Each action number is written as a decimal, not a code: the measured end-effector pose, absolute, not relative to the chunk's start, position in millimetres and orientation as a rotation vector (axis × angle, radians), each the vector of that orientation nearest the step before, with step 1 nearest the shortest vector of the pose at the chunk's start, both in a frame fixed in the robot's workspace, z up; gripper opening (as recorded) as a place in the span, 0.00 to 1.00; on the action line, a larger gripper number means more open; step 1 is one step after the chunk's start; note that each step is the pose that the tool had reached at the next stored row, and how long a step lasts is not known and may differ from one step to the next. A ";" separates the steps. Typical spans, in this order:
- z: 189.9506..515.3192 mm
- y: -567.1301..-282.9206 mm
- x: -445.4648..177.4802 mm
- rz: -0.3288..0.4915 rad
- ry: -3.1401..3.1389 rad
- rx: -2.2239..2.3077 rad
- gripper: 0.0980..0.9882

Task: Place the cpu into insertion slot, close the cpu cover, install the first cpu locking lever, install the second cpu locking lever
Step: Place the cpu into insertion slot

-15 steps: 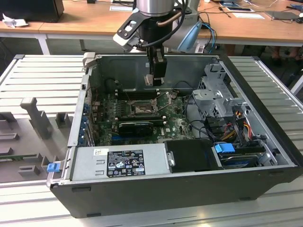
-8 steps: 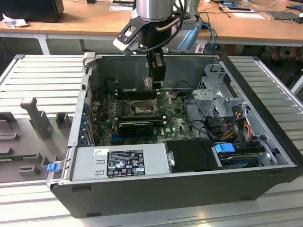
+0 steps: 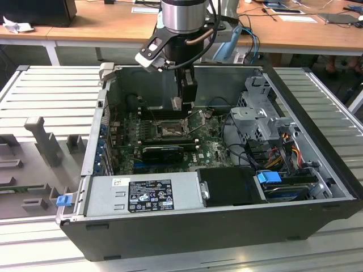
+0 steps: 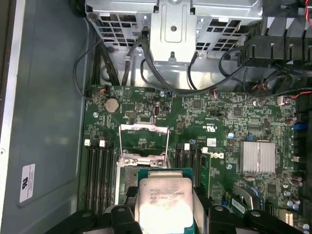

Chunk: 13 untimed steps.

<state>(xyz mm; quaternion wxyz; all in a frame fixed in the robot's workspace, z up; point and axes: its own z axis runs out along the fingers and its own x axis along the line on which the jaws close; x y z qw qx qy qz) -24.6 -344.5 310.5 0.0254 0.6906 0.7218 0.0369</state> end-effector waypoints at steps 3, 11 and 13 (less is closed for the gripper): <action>305.7 -344.4 -24.6 0.111 2.232 2.138 0.48; 288.7 -344.4 -24.8 0.089 2.202 2.186 0.48; 286.8 -344.4 -25.1 0.089 2.195 2.193 0.48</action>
